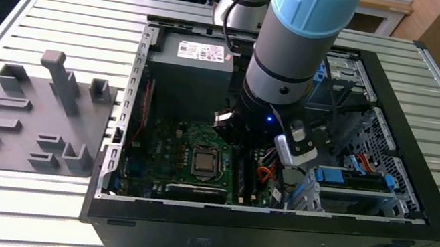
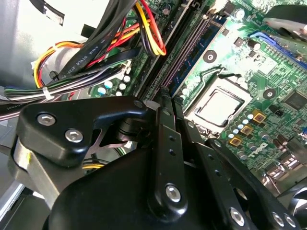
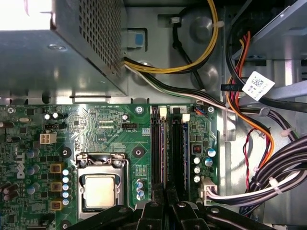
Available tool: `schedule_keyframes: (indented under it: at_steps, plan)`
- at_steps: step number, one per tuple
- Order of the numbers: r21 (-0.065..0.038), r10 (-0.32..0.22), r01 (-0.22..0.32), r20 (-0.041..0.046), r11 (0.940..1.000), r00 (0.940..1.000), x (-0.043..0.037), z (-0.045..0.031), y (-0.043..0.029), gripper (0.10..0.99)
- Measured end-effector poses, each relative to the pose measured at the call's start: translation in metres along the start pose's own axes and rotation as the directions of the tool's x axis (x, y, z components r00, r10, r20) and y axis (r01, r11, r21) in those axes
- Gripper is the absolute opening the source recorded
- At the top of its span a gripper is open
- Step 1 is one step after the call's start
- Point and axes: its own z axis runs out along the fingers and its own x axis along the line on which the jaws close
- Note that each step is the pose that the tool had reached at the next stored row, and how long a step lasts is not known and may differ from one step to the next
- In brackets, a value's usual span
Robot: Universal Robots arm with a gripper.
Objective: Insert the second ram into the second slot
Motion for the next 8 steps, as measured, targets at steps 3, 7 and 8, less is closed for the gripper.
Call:
schedule_keyframes:
  at_steps: [3, 7, 8]
  plan:
    - [0.000, -0.004, 0.004, -0.0001, 1.0000, 1.0000, -0.0002, 0.0001, 0.0004, 0.137]
    - [0.000, -0.005, 0.005, -0.0002, 1.0000, 1.0000, -0.0002, 0.0009, 0.0005, 0.137]
    - [0.000, -0.005, 0.005, -0.0002, 1.0000, 1.0000, -0.0002, 0.0013, 0.0005, 0.137]
